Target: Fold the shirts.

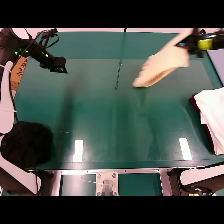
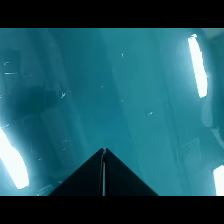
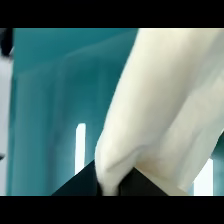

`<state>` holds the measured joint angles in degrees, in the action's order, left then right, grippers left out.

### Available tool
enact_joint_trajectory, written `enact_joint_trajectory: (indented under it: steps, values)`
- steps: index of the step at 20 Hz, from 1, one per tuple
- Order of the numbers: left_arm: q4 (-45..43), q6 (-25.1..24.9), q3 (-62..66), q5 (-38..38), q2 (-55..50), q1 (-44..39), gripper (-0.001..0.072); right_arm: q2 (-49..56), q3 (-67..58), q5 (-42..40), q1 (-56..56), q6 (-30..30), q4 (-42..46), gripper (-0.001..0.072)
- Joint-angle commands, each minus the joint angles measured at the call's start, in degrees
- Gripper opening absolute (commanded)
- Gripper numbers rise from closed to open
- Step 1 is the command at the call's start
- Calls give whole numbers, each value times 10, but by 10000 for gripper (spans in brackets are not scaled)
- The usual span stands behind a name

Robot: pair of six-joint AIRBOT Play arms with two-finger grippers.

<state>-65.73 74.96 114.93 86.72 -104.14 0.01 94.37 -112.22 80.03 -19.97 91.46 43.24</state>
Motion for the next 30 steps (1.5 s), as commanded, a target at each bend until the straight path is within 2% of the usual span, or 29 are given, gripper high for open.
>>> enact_joint_trajectory:
  steps: [1,6,8,13,15,18,22,26,30]
  values:
    - [2,1,0,5,0,0,27,-29,-23,28,-130,41,59,19]
    - [2,12,0,3,0,0,27,-53,-23,52,-280,64,64,19]
    - [2,12,0,3,0,0,27,-68,-23,67,-326,75,100,20]
    - [2,12,0,3,0,0,27,-76,-23,74,-376,73,117,19]
    - [2,12,0,-1,0,0,27,-74,-23,23,-370,73,110,20]
    - [2,12,0,-7,0,0,27,-62,-22,-71,-345,57,50,19]
    - [2,13,0,-7,0,0,27,-33,-22,-135,-316,25,21,19]
    - [2,23,0,-5,0,0,27,-19,-22,-88,-322,24,40,19]
    - [2,30,0,-5,0,0,26,-30,-22,17,-348,26,44,19]
